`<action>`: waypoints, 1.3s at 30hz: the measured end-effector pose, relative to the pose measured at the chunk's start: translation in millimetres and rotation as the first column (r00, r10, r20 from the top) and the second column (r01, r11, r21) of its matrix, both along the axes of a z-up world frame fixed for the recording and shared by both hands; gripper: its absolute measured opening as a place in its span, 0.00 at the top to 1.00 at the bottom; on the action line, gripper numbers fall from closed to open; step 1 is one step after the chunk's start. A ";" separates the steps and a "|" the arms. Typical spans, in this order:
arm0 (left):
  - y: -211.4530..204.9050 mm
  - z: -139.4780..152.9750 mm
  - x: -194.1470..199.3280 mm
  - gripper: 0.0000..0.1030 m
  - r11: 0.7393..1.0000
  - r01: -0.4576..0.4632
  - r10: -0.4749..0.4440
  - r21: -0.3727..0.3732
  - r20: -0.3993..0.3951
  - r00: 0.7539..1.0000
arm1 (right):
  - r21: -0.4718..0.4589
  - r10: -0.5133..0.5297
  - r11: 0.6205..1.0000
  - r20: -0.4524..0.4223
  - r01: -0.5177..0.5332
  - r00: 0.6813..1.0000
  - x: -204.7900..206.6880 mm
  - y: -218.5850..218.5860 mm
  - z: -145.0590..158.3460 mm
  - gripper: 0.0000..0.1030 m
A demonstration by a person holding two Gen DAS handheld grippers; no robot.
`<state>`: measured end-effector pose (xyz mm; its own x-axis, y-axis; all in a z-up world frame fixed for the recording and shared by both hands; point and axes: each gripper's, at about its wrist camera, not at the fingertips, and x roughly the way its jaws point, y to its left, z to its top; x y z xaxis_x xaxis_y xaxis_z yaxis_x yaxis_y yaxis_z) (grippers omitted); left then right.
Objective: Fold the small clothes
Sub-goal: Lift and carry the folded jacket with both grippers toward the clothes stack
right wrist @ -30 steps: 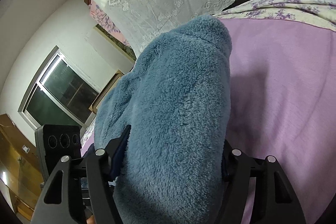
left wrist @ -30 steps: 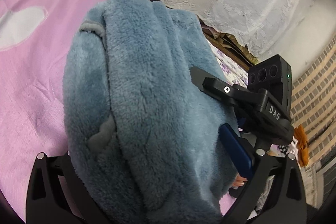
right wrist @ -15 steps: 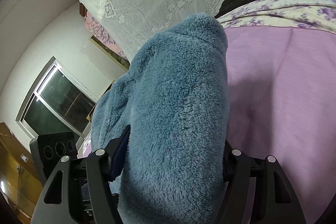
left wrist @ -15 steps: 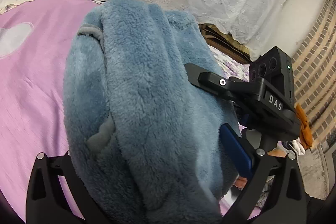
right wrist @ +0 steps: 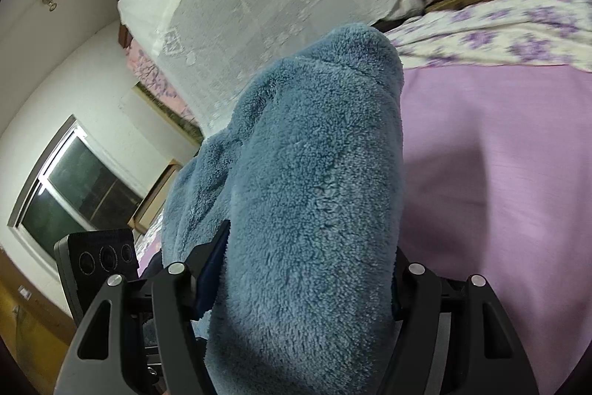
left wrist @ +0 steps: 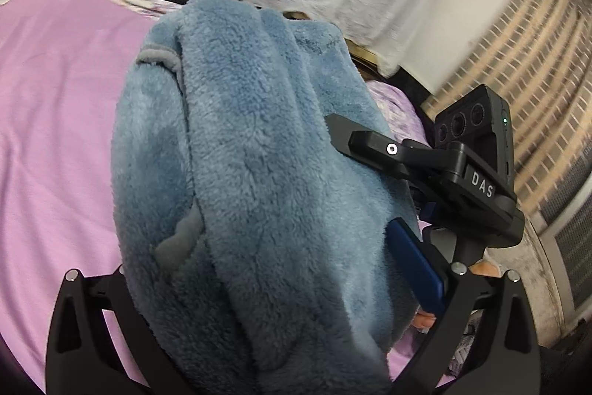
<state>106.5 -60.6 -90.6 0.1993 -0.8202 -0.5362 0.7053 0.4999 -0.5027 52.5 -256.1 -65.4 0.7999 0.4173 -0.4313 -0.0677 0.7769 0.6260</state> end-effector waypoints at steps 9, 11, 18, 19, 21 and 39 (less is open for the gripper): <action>-71.7 29.0 -59.2 0.04 0.983 0.180 -0.179 -0.022 0.031 0.983 | -0.023 -0.199 0.979 0.048 0.200 0.979 -98.8 -67.2 36.6 0.34; -93.9 38.6 -73.2 0.04 0.974 0.224 -0.223 -0.021 0.039 0.974 | -0.019 -0.239 0.970 0.055 0.241 0.969 -117.5 -83.6 44.0 0.34; -170.7 88.7 -120.7 0.04 0.932 0.361 -0.356 -0.036 0.092 0.930 | -0.025 -0.379 0.923 0.112 0.384 0.918 -188.5 -144.3 92.0 0.34; -180.7 97.4 -126.6 0.04 0.924 0.380 -0.375 -0.038 0.100 0.922 | -0.028 -0.398 0.914 0.120 0.404 0.909 -197.0 -153.2 99.7 0.34; -200.3 112.5 -136.2 0.04 0.909 0.414 -0.407 -0.045 0.112 0.906 | -0.033 -0.439 0.894 0.138 0.447 0.888 -216.4 -171.4 118.0 0.34; -412.0 173.3 -217.4 0.04 0.726 0.687 -0.683 -0.031 0.091 0.725 | 0.046 -0.737 0.674 0.111 0.737 0.667 -353.7 -340.0 151.1 0.33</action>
<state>-110.9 -472.5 82.7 -0.3951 -0.7770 -0.4901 0.8775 -0.1613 -0.4516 -301.2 -596.1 85.8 0.8879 -0.3301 -0.3205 0.4596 0.6054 0.6498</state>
